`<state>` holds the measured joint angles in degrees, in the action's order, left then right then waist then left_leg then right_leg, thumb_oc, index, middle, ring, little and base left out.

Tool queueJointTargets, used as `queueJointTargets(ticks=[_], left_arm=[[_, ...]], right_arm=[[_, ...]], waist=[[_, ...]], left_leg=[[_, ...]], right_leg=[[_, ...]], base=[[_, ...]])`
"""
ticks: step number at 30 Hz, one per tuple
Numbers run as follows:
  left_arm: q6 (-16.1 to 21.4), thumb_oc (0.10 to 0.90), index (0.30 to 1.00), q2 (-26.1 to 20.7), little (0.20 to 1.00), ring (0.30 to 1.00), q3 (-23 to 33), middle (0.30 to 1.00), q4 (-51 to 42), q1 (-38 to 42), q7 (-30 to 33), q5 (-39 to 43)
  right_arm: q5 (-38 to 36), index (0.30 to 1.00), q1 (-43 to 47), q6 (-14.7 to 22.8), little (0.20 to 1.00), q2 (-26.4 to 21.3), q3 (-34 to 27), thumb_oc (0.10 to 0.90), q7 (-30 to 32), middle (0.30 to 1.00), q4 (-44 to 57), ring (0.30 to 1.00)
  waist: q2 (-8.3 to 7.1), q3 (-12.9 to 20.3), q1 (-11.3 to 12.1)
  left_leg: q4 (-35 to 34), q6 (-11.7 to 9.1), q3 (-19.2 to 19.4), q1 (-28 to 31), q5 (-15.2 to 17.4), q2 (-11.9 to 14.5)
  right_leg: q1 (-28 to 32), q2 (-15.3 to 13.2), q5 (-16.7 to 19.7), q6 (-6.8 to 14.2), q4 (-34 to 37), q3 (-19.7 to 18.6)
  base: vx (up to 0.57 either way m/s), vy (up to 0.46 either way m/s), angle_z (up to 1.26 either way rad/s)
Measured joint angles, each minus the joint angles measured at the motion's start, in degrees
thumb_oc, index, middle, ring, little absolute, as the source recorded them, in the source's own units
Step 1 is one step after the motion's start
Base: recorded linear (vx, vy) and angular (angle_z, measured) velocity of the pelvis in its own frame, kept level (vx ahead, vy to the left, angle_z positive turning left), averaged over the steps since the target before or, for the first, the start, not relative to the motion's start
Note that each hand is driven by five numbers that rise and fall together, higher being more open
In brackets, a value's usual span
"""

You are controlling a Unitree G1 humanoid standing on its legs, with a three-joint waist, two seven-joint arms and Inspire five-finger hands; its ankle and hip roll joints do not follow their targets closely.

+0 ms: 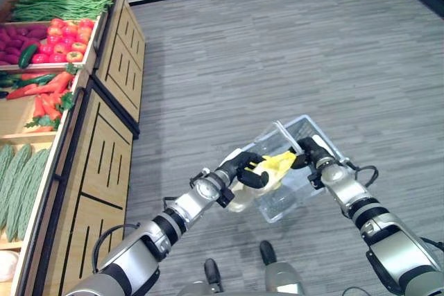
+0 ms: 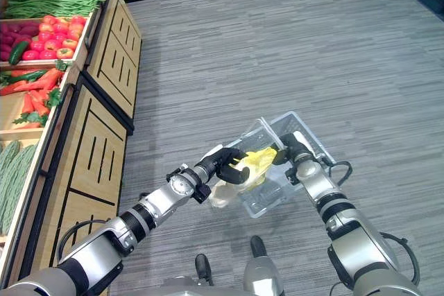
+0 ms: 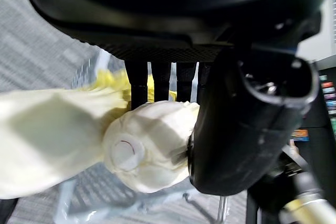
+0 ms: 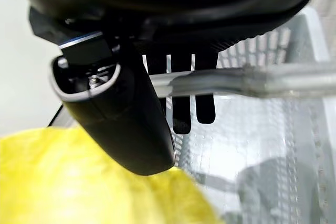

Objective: Get the vegetables into the basket

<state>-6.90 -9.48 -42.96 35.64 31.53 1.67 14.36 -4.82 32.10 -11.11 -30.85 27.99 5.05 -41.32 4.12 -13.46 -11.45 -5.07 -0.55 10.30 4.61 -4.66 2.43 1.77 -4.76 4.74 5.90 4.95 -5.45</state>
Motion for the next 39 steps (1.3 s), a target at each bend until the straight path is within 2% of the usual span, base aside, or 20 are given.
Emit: queueJointTargets(ticks=[2,4,5,11,16,22,23,24,26,29,30,34,35,36,37,39], left_arm=[[0.35,0.4,0.3,3.82,0.3,0.3,0.42,0.3,5.85,-0.15,1.02,-2.13],[0.11,0.4,0.3,7.4,0.3,0.3,0.26,0.3,12.96,-0.29,2.14,-6.4],[0.14,0.4,0.3,8.02,0.3,0.3,0.38,0.3,14.26,-0.22,2.43,-7.7],[-0.18,0.4,0.3,10.24,0.3,0.3,0.34,0.3,16.85,-0.6,3.48,-11.68],[-1.03,0.4,0.3,11.03,0.3,0.3,0.26,0.3,18.83,-0.85,3.6,-14.65],[-1.15,0.4,0.3,10.94,0.3,0.3,-0.19,0.3,18.7,-1.07,4.4,-16.82],[-1.2,0.4,0.3,11.05,0.3,0.3,-0.23,0.3,18.68,-1.08,4.43,-17.48],[-1.28,0.4,0.3,10.39,0.3,0.3,-2.52,0.3,18.18,-1.13,4.51,-18.97],[-1.71,0.4,0.3,10.41,0.3,0.3,-2.62,0.3,18.17,-1.37,4.29,-20.18],[-1.86,0.4,0.3,9.37,0.3,0.3,-3.08,0.3,18.2,-2.11,4.38,-21.25],[-1.85,0.4,0.3,8.32,0.3,0.3,-5.54,0.3,18.19,-1.82,4.45,-23.44],[-1.47,0.4,0.3,6.84,0.3,0.3,-6.21,0.3,18.16,-2.01,3.95,-25.81],[-1.44,0.431,0.344,6.69,0.344,0.344,-6.2,0.344,18.16,-2.06,3.96,-25.9],[-1.38,0.806,0.868,6.36,0.868,0.868,-6.13,0.868,18.2,-2.09,3.98,-26.81],[-1.35,0.9,1.0,6.19,1.0,1.0,-6.13,1.0,18.2,-2.12,3.95,-27.05],[-0.85,0.9,1.0,6.25,1.0,1.0,-6.12,1.0,18.2,-2.41,3.98,-27.8]], right_arm=[[1.05,0.3,-2.74,-1.03,0.3,-0.18,0.07,0.4,0.19,0.3,6.93,0.3],[2.39,0.3,-8.02,-1.14,0.3,-0.12,0.2,0.4,0.28,0.3,19.21,0.3],[2.77,0.3,-9.77,-1.07,0.3,-0.25,0.16,0.4,0.36,0.3,21.91,0.3],[2.84,0.3,-14.5,-0.94,0.3,-0.09,0.24,0.4,0.16,0.3,26.95,0.3],[3.35,0.3,-17.25,-0.92,0.3,-0.71,1.64,0.4,-1.52,0.3,27.54,0.3],[5.99,0.3,-18.43,-0.37,0.3,0.06,3.46,0.4,-2.72,0.3,24.63,0.3],[6.94,0.3,-18.44,-0.37,0.3,0.07,3.95,0.4,-2.73,0.3,23.72,0.3],[7.37,0.3,-16.62,1.27,0.3,2.15,5.26,0.4,-2.5,0.3,17.2,0.3],[7.62,0.3,-14.17,0.51,0.3,3.28,7.38,0.4,-2.54,0.3,11.88,0.3],[8.44,0.3,-11.48,0.48,0.3,5.02,10.14,0.4,-2.56,0.3,9.8,0.3],[8.46,0.3,-7.53,0.42,0.3,6.01,14.42,0.4,-2.83,0.3,6.51,0.3],[8.45,0.3,-6.78,0.42,0.3,6.77,16.12,0.4,-3.8,0.3,6.25,0.3],[8.44,0.3,-6.79,0.43,0.3,7.03,16.12,0.4,-3.87,0.3,6.45,0.3],[8.46,0.3,-6.78,0.47,0.3,7.38,16.09,0.4,-3.87,0.3,6.85,0.3],[8.45,0.3,-6.8,0.47,0.3,7.69,16.14,0.4,-4.05,0.3,6.84,0.3],[8.47,0.3,-6.8,0.47,0.3,7.62,16.14,0.4,-4.13,0.3,6.84,0.3]], waist=[[0.12,0.07,-1.12],[0.43,0.27,-3.69],[0.52,0.33,-3.83],[0.86,0.54,-4.7],[1.79,1.12,-5.58],[2.15,1.37,-5.8],[2.24,1.42,-5.63],[2.33,1.71,-5.29],[2.79,1.92,-4.49],[3.24,2.22,-3.46],[3.69,2.48,-3.39],[4.03,2.43,-1.95],[4.11,2.4,-1.9],[4.25,2.38,-1.9],[4.34,2.35,-1.88],[4.58,2.34,-1.83]], left_leg=[[-0.01,-0.27,0.66,-0.01,0.26,0.13],[-0.03,-0.42,1.54,-0.08,0.59,0.44],[-0.04,-0.43,1.67,-0.08,0.6,0.56],[-0.06,-0.86,2.48,-0.08,0.89,1.39],[-0.06,-0.95,3.89,-0.43,0.97,1.57],[-0.05,-0.95,4.26,-0.92,0.97,1.62],[-0.05,-0.95,4.25,-0.92,0.97,1.62],[-0.05,-0.95,4.21,-0.86,0.97,1.71],[-0.05,-0.96,4.07,-0.97,0.96,1.7],[-0.04,-0.94,4.05,-1.13,0.94,1.64],[-0.04,-0.91,4.24,-1.81,0.92,1.53],[-0.02,-0.89,4.13,-2.27,0.87,1.54],[-0.02,-0.89,4.09,-2.44,0.87,1.52],[-0.02,-0.89,4.09,-2.82,0.87,1.45],[-0.02,-0.88,4.03,-2.95,0.86,1.44],[-0.01,-0.86,3.93,-3.11,0.85,1.44]], right_leg=[[-0.66,0.16,-0.06,0.08,-0.01,-0.89],[-1.29,0.5,-0.25,0.42,-0.02,-1.88],[-1.25,0.63,-0.1,0.2,-0.02,-2.06],[-2.02,1.6,-0.05,0.06,-0.01,-3.3],[-3.13,1.82,0.07,-0.01,-0.02,-4.22],[-3.68,1.82,0.48,0.01,-0.02,-4.24],[-3.68,1.81,0.45,0.06,-0.02,-4.23],[-3.54,1.81,0.48,0.04,-0.02,-3.89],[-3.64,1.8,0.53,0.04,-0.02,-3.74],[-3.92,1.73,0.55,0.07,-0.01,-3.68],[-4.6,1.58,0.63,0.19,-0.01,-3.69],[-5.1,1.58,0.83,-0.07,-0.01,-3.51],[-5.33,1.54,0.8,-0.04,-0.01,-3.45],[-5.57,1.47,0.84,-0.09,-0.01,-3.44],[-5.58,1.46,0.88,-0.12,-0.02,-3.32],[-5.67,1.45,0.87,-0.12,-0.02,-3.18]], base=[[0.01,-0.011,-0.23],[0.0,-0.014,-0.31],[0.0,-0.017,-0.17],[0.01,-0.015,-0.12],[-0.01,-0.013,-0.15],[0.0,-0.014,-0.03],[0.0,-0.041,0.01],[0.0,0.0,0.0],[-0.01,-0.009,0.03],[-0.04,0.005,0.0],[0.0,0.0,0.0],[-0.01,0.001,0.0],[0.0,0.0,0.0],[0.0,0.0,0.0],[0.0,0.0,0.0],[-0.01,-0.029,0.03]])
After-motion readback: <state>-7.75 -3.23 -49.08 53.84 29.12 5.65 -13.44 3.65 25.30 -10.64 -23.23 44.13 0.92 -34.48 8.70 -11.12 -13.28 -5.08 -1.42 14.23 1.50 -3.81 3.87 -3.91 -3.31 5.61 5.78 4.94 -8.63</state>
